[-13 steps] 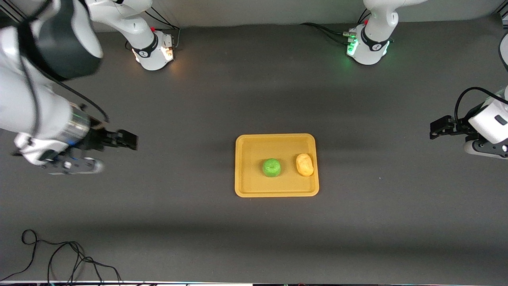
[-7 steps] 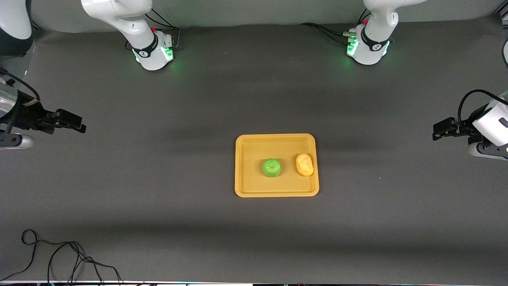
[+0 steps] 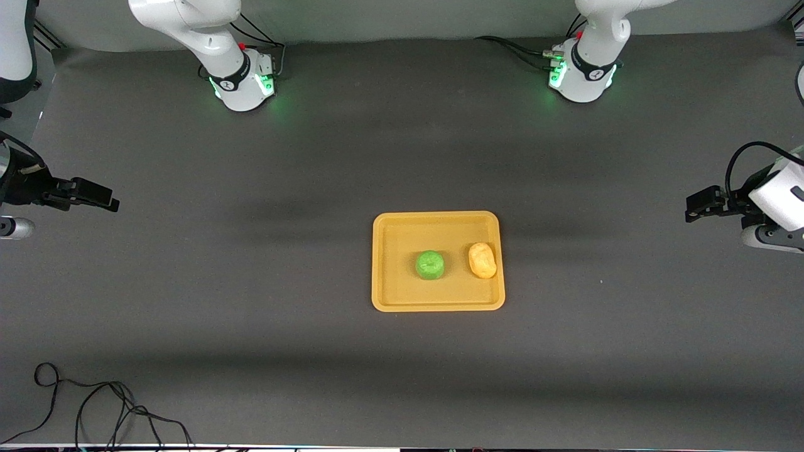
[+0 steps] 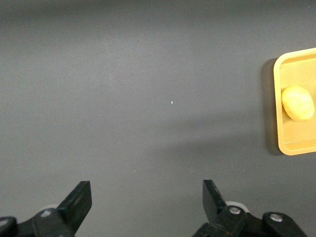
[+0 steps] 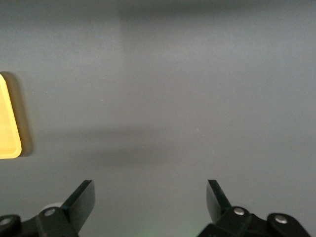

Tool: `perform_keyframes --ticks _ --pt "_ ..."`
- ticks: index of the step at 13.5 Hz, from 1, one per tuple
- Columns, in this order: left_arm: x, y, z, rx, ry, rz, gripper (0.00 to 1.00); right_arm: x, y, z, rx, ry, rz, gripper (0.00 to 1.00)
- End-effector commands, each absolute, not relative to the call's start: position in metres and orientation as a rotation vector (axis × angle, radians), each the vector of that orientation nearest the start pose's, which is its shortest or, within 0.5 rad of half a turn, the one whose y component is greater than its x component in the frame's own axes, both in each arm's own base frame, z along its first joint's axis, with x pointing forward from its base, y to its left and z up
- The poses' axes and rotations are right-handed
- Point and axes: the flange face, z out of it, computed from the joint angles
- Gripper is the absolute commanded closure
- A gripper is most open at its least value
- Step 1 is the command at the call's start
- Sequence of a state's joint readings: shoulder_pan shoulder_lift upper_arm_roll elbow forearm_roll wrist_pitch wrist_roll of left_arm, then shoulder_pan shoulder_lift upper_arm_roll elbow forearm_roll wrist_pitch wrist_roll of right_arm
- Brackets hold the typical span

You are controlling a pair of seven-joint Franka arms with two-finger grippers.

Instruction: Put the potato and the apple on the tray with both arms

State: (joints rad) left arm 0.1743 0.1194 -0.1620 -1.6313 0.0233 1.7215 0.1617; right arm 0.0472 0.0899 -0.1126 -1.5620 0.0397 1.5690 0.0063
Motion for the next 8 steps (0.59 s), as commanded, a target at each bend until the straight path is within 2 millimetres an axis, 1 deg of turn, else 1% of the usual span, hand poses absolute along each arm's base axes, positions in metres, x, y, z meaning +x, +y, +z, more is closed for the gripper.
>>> perform_keyframes --ticks 1,3,5,8 --pt "0.595 0.014 0.542 -3.126 0.267 0.044 0.0 0.572 -0.03 0.577 -3.116 0.069 0.122 0.0" --pt "0.595 0.014 0.543 -3.125 0.267 0.042 0.0 0.573 -0.034 0.576 -3.119 0.076 0.12 0.0" --pt "0.596 0.008 0.545 -3.124 0.279 0.034 0.0 0.573 -0.032 0.575 -3.119 0.076 0.125 0.0" --pt "0.596 0.004 0.544 -3.128 0.281 0.043 0.0 0.573 -0.032 0.578 -3.12 0.076 0.118 0.0"
